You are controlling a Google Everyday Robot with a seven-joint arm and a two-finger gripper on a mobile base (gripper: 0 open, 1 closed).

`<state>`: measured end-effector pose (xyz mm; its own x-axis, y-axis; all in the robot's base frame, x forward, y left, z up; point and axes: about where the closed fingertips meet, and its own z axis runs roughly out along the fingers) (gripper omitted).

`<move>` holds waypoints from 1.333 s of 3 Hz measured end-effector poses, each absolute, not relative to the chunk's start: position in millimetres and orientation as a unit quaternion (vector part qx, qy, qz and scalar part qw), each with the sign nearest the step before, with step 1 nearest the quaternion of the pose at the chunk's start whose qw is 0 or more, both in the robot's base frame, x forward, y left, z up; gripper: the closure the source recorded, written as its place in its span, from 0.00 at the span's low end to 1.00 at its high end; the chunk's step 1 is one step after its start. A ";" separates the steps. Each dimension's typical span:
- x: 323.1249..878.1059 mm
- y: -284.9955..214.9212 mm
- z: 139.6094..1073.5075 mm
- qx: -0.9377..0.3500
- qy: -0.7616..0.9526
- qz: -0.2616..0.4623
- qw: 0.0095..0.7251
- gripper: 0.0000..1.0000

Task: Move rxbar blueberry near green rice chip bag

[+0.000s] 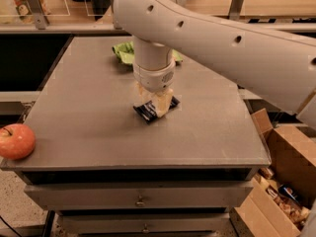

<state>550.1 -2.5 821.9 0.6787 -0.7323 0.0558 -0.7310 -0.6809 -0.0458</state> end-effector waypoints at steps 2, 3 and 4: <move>559.0 -1.7 835.3 -0.911 0.407 -0.053 0.033 1.00; 589.6 -13.8 846.7 -0.897 0.435 -0.054 0.052 1.00; 634.6 -29.9 850.1 -0.875 0.479 -0.044 0.055 1.00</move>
Offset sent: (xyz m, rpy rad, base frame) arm 0.0223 0.0006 0.0326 0.0531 -0.1030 -0.0352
